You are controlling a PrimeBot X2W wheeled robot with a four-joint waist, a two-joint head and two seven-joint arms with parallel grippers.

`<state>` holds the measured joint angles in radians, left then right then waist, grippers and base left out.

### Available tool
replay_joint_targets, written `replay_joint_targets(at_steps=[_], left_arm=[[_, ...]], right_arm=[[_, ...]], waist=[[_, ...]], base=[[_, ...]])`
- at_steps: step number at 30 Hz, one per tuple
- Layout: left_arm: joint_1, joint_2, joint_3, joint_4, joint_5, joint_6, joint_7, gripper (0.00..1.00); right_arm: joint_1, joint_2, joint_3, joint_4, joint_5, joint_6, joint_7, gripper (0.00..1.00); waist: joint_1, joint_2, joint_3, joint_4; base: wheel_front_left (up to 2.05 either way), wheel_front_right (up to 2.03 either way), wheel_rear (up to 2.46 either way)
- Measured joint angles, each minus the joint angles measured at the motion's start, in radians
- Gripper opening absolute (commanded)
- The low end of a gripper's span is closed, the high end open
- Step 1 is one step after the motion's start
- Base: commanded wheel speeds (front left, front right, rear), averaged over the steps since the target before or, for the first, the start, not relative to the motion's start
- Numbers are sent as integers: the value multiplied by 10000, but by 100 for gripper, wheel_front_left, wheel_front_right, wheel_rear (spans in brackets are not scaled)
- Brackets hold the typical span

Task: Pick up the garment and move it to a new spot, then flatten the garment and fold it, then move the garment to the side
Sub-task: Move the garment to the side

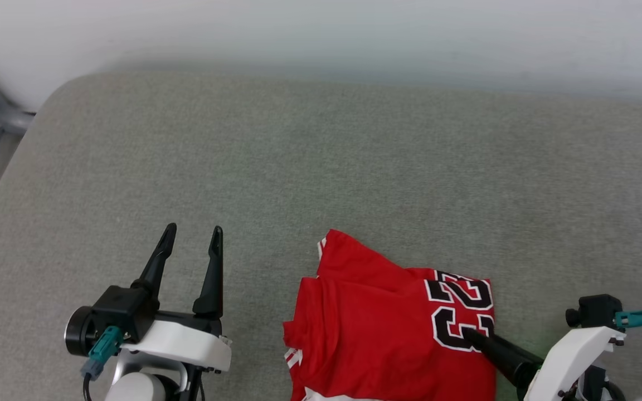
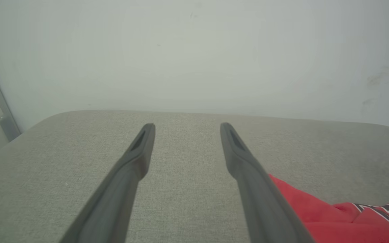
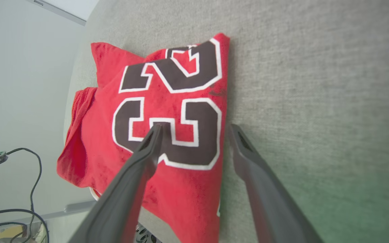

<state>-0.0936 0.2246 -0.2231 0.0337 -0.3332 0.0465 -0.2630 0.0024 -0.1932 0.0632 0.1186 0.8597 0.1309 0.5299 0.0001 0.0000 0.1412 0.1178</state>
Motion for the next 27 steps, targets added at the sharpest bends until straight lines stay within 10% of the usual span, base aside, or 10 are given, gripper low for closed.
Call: replay_joint_targets(at_steps=[8, 10, 27], left_arm=[[-224, -349, 224, 180, 219, -313, 0, 100], [-244, -416, 313, 224, 263, -389, 0, 100], [152, -447, 763, 226, 951, -598, 0, 100]], right_arm=[[-673, -38, 316, 1221, 991, 12, 1154, 100], [-815, -52, 428, 1277, 1018, 13, 1191, 0], [-1434, -1053, 616, 633, -4362, 4, 290, 0]], waist=[[0, 0, 572, 642], [0, 1, 630, 742], [-1, 0, -270, -426]], base=[[0, 0, 0], [0, 0, 0], [0, 0, 0]])
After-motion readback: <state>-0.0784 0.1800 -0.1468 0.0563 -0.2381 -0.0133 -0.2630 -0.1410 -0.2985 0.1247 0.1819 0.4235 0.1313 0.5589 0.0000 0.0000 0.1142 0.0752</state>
